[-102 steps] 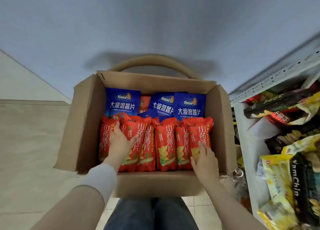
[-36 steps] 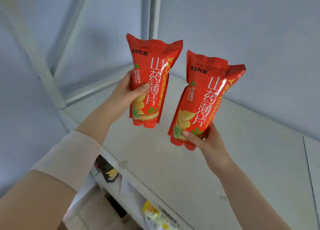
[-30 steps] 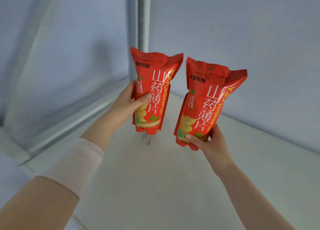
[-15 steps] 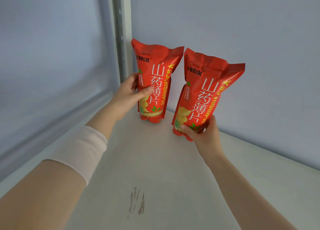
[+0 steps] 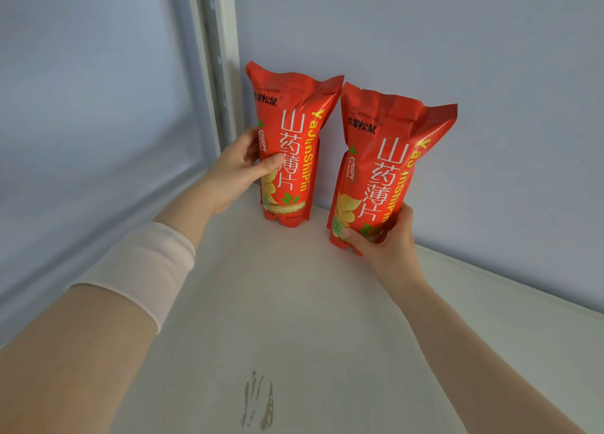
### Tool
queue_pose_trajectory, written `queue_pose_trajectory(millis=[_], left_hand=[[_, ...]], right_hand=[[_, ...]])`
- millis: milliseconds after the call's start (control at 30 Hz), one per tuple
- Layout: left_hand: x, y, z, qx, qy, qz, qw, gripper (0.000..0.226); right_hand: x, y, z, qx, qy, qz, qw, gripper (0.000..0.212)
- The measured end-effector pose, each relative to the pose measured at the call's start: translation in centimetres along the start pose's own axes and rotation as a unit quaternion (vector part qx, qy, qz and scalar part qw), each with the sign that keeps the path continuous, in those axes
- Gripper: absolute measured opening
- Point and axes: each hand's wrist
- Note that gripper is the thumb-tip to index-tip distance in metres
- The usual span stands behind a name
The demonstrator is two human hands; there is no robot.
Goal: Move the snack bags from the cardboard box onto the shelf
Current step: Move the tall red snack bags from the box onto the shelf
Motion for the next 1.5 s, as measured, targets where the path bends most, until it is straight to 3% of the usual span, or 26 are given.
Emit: queue_pose_trajectory(millis=[333,467,567,700,800,900,1167,1267,1367,1500], left_hand=[[0.5,1.3,0.6,0.024,-0.035,0.035,0.998,0.082],[3.0,2.5,0.5,0.002,0.051,0.076,0.996,0.072],[7.2,2.5,-0.4,-0.095,0.14,0.114,0.979,0.057],[16.3,4.1,-1.4,-0.35,0.135,0.121,0.919,0.052],[24.7,6.8,-2.2,-0.548,0.11,0.101,0.823,0.054],[34.3,9.6,-3.2,-0.66,0.086,0.098,0.74,0.051],[58.2,12.3,-1.8,-0.756,-0.004,0.202,0.622,0.044],[66.1,11.9,-0.2,-0.758,-0.013,0.251,0.602,0.042],[74.1,10.5,1.1,-0.734,-0.001,0.306,0.606,0.041],[85.0,8.1,2.9,-0.702,-0.004,0.375,0.605,0.039]], right_hand=[[0.8,-1.0,-0.1,0.038,-0.006,-0.019,0.999,0.091],[3.0,-2.0,0.5,0.053,0.034,-0.036,0.997,0.095],[6.2,-3.2,1.1,0.127,0.059,-0.034,0.99,0.081],[12.6,-6.1,1.8,0.235,-0.037,0.025,0.971,0.065],[18.8,-8.3,2.5,0.32,-0.141,0.1,0.931,0.061],[25.7,-9.9,3.3,0.378,-0.224,0.16,0.884,0.058],[42.4,-13.7,0.4,0.458,-0.378,0.327,0.735,0.056],[48.4,-14.1,-2.4,0.455,-0.426,0.376,0.685,0.057],[54.8,-13.1,-5.5,0.451,-0.469,0.415,0.636,0.058],[63.9,-10.4,-9.7,0.44,-0.533,0.41,0.595,0.057]])
Point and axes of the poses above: each hand's wrist, its own x-axis away from the middle knuckle, its own z-axis out of the back of the hand, y = z × x, and after that the axes turned 9 degrees about -x, right-handed
